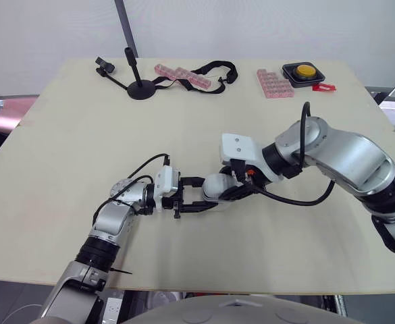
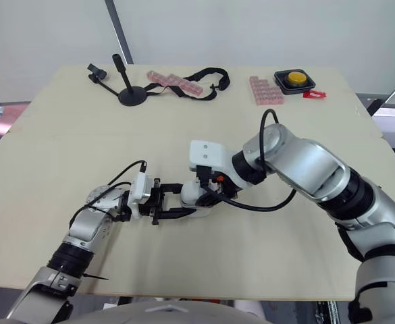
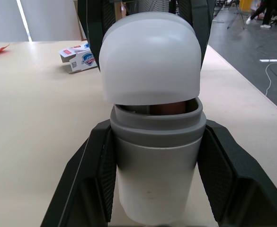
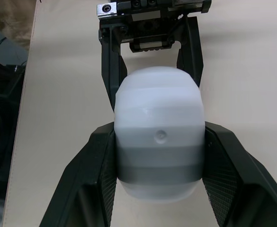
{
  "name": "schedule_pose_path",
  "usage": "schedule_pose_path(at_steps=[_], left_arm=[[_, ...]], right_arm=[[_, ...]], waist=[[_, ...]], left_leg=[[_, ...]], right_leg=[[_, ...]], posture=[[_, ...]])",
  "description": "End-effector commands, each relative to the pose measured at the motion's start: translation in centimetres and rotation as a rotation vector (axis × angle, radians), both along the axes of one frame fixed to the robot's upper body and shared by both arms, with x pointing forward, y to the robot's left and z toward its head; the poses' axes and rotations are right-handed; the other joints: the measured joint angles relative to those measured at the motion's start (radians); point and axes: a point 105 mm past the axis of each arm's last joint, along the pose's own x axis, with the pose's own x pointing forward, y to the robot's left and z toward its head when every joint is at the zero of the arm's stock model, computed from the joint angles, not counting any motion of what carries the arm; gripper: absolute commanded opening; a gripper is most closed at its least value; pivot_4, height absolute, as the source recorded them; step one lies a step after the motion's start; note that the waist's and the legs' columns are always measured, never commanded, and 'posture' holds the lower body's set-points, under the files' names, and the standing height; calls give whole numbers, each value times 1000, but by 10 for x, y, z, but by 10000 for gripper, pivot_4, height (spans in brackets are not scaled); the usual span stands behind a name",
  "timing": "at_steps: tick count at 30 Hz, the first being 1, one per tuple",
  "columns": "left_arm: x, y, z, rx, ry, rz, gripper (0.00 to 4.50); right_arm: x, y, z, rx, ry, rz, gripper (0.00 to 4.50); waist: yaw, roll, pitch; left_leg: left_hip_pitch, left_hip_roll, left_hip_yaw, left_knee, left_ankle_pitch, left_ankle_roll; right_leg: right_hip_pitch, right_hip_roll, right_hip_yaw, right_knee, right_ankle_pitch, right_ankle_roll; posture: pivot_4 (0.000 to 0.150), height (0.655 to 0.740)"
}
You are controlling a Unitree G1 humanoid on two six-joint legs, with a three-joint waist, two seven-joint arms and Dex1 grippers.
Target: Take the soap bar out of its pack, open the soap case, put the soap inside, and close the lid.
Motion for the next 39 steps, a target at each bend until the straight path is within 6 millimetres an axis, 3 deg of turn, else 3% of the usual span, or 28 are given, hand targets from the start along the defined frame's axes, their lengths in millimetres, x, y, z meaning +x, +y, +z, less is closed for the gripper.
schedule_pose_path(at_steps=[1,39], left_arm=[[-2,-2,8,-12,-30,-8,19072],[6,-3,6,-6,-7,27,19072]], right_arm=[[0,1,0,-10,-3,5,19569],[-8,2,-10,-47,51,16,19569]], waist=[[0,0,0],[0,0,-2]], left_leg=[[0,0,0,0,0,0],[4,0,0,0,0,0]], right_leg=[[0,0,0,0,0,0],[4,-1,0,0,0,0]], posture=[[1500,7400],[1500,7400]])
